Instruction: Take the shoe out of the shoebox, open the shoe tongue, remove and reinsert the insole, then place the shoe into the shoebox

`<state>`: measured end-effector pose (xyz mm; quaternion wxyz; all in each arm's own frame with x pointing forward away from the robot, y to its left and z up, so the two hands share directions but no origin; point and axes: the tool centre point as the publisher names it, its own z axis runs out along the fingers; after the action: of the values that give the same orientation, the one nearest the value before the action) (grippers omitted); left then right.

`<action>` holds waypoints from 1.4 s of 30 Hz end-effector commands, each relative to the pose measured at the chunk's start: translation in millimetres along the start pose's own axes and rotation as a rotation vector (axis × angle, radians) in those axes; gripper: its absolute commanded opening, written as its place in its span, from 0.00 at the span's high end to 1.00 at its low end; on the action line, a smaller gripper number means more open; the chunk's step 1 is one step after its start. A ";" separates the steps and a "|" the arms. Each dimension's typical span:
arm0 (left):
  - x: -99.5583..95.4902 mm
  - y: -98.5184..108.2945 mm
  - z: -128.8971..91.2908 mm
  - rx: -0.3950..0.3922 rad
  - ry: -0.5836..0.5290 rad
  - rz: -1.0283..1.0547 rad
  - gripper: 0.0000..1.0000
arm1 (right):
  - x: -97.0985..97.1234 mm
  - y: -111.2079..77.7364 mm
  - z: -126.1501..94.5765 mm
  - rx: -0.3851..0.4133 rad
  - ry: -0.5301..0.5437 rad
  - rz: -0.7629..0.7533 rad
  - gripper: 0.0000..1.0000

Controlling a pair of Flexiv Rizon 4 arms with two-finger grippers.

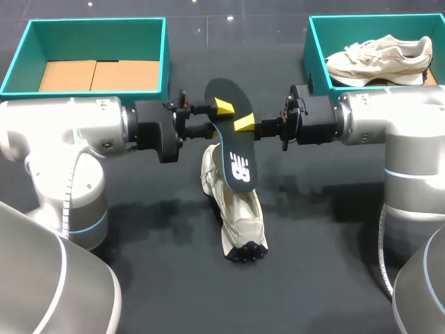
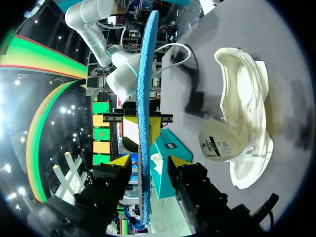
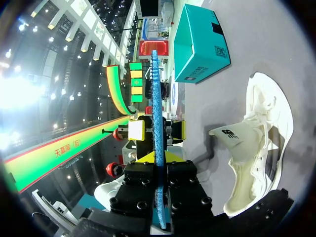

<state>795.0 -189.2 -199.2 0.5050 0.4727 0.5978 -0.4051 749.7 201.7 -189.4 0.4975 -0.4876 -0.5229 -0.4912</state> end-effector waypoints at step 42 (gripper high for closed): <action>-5.5 -31.3 -45.1 0.037 0.030 -0.048 1.00 | 6.5 -4.1 -49.3 0.071 -0.138 -0.198 0.00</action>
<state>764.3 -171.3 -192.9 0.4828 0.4707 0.6057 -0.4225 749.4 168.6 -193.5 0.4306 -0.4427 -0.6112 -0.4950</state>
